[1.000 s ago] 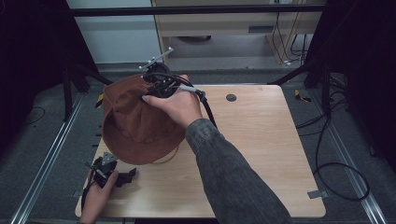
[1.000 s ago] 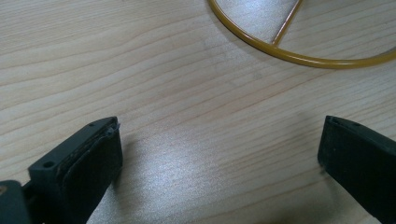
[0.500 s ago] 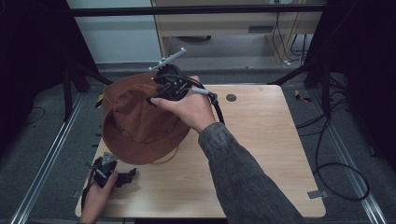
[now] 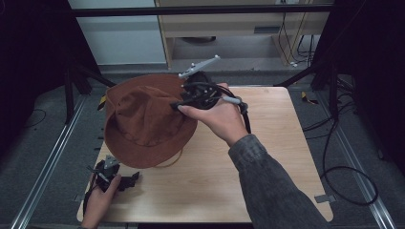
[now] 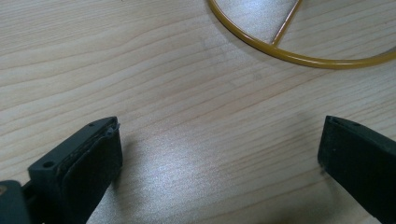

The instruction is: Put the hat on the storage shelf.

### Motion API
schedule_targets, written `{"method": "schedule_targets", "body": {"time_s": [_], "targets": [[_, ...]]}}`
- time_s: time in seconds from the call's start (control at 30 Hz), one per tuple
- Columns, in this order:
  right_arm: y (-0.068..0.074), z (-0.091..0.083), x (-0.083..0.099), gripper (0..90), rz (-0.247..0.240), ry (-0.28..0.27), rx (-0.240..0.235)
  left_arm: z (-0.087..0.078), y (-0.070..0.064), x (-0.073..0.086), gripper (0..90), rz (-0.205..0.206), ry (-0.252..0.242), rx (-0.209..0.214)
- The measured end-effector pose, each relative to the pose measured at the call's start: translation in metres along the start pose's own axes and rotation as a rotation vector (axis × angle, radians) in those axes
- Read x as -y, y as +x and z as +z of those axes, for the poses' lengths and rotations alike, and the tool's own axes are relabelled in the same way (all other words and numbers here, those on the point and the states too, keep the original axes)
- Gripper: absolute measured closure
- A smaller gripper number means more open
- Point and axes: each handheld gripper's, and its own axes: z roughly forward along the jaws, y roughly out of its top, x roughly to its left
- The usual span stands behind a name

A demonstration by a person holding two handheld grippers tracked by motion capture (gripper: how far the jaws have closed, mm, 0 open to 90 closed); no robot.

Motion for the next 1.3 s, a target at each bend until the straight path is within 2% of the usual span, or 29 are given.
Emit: {"method": "schedule_targets", "body": {"time_s": [0.37, 0.43, 0.57, 0.67, 0.7, 0.77, 1.0, 1.13, 1.3], "targets": [[-0.029, -0.041, 0.033, 50.5, 0.058, -0.008, 0.074, 0.000, 0.000, 0.000, 0.0, 0.000, 0.000, 0.000], [-0.033, -0.047, 0.037, 48.4, 0.072, -0.009, 0.088, 0.000, 0.000, 0.000, 0.0, 0.000, 0.000, 0.000], [-0.040, -0.055, 0.047, 37.2, 0.096, -0.014, 0.125, 0.000, 0.000, 0.000, 0.0, -0.002, -0.003, -0.002], [-0.042, -0.058, 0.056, 28.6, 0.115, -0.025, 0.150, 0.000, -0.001, 0.001, 0.0, -0.005, -0.005, 0.000], [-0.043, -0.059, 0.059, 25.9, 0.121, -0.029, 0.162, 0.001, -0.002, 0.001, 0.0, -0.017, -0.015, 0.000], [-0.044, -0.061, 0.065, 20.9, 0.140, -0.028, 0.177, 0.001, -0.001, 0.001, 0.0, -0.011, -0.014, 0.000], [-0.053, -0.068, 0.093, 10.2, 0.163, -0.031, 0.220, 0.000, -0.003, 0.001, 0.0, -0.018, -0.014, 0.002], [-0.059, -0.065, 0.117, 8.4, 0.172, -0.018, 0.227, 0.000, -0.002, 0.001, 0.0, -0.014, -0.010, 0.003], [-0.067, -0.054, 0.153, 8.5, 0.197, 0.032, 0.239, 0.000, -0.002, 0.001, 0.0, -0.014, -0.010, 0.003]]}}
